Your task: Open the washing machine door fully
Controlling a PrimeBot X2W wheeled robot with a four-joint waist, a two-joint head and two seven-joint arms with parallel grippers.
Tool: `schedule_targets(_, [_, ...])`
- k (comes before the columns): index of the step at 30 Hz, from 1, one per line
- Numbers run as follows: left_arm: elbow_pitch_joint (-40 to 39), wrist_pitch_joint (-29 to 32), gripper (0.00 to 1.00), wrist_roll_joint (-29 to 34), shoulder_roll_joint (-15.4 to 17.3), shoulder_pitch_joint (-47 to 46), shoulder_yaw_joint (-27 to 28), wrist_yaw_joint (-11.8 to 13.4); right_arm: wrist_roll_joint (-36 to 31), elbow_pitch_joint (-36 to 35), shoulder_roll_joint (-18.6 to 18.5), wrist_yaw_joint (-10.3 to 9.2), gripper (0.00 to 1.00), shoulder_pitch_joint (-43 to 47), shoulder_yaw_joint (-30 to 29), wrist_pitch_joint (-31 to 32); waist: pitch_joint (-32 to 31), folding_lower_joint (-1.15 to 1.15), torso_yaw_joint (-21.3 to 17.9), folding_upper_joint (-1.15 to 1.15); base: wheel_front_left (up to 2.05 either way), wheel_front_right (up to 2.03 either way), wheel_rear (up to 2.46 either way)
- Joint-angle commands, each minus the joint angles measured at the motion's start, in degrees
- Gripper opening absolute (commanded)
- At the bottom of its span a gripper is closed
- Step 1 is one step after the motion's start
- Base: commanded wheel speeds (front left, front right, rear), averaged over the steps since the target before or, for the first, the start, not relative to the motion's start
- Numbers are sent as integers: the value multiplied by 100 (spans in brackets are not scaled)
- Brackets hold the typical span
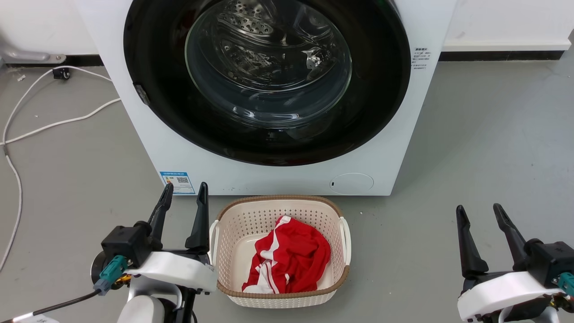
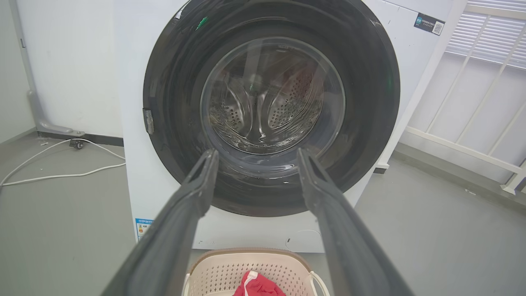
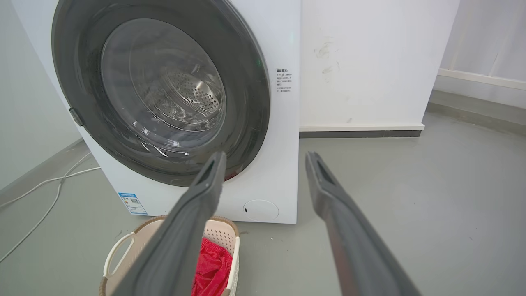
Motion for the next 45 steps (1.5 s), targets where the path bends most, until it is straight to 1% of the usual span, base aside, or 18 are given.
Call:
schedule_targets(1, [-10,-61,100,154,36,-87,-30,23,-165,-76,12,-2,100,64,5,-44,3,0,3,0,0,0,0])
schedule_targets(10, [9,-170,100,564,38,-92,-68,38,-592,-122,16,-2,100,80,6,-107,33,0,17,0,0,0,0])
schedule_targets(34, [-9,-405,100,1474,3,-87,-92,79,-1482,-236,24,-3,100,149,-61,-285,109,0,60,0,0,0,0])
schedule_targets(42, [9,-392,100,1422,-11,-45,-56,68,-1323,-154,24,-3,100,147,-103,-290,102,0,65,0,0,0,0])
schedule_targets(44, [9,-392,100,1420,-14,-37,-52,62,-1262,-132,24,-3,0,144,-106,-284,101,0,67,0,0,0,0])
schedule_targets(45, [9,-392,100,1421,-15,-34,-51,59,-1248,-125,24,-3,0,142,-106,-291,100,0,67,0,0,0,0])
